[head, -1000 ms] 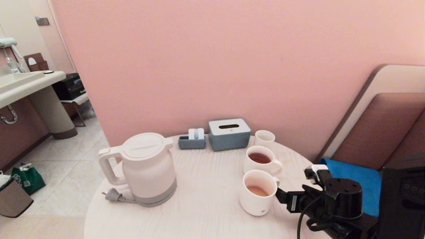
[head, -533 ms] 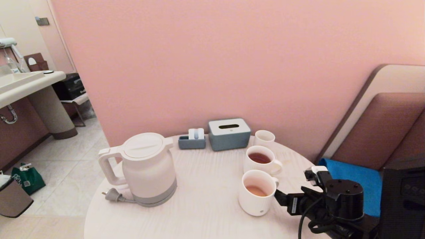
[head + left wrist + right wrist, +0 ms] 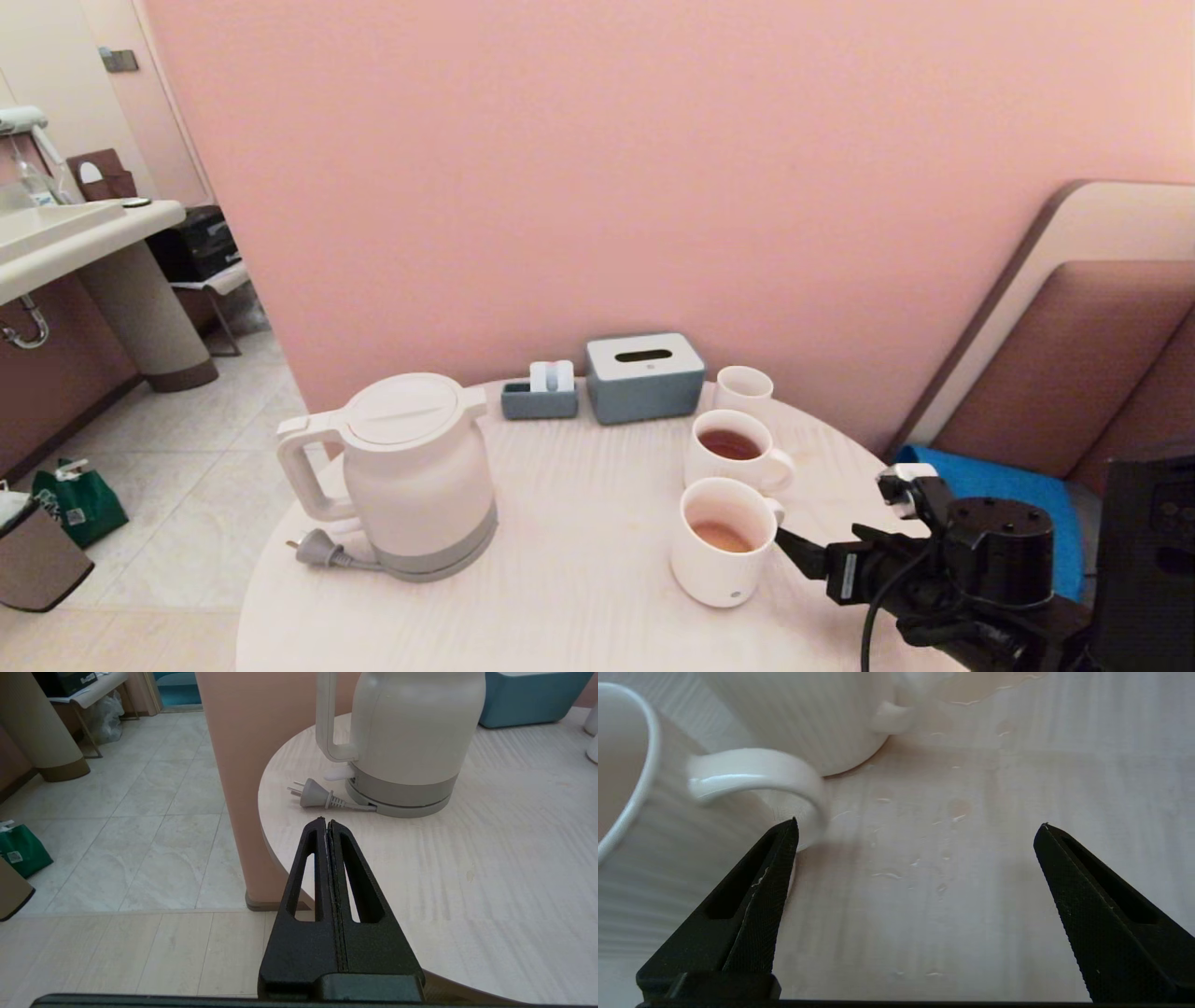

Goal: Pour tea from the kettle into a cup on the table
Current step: Pick up the cup

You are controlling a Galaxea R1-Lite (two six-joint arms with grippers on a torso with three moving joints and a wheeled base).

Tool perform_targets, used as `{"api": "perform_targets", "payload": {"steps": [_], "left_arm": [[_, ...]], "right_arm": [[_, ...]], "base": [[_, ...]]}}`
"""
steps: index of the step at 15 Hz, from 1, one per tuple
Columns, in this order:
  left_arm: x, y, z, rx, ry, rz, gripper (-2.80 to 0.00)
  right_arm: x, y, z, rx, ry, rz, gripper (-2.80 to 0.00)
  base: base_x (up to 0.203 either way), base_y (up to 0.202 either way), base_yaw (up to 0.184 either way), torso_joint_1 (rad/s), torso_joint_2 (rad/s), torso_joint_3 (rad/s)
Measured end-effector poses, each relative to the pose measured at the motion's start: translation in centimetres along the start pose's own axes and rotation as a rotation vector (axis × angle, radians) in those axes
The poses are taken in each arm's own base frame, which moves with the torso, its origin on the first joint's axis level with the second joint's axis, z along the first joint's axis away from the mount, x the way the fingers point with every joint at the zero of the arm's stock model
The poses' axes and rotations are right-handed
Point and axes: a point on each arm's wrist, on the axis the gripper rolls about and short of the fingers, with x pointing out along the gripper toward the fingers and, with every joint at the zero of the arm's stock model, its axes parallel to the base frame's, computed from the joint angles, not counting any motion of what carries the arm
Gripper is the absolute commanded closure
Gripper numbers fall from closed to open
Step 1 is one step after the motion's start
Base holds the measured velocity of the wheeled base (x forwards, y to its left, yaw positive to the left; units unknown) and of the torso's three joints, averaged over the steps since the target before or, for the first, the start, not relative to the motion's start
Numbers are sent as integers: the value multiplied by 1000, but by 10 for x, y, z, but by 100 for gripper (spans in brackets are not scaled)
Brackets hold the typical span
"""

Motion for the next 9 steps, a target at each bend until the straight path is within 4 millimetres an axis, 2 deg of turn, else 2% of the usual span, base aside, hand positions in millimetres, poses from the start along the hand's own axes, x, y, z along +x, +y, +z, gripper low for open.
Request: {"api": "perform_targets", "payload": {"steps": [9], "left_arm": [[0, 0, 0, 0, 0, 0, 0]], "right_arm": [[1, -4, 2, -22, 5, 55, -280]], "base": [[0, 0, 0, 0, 0, 0]]}}
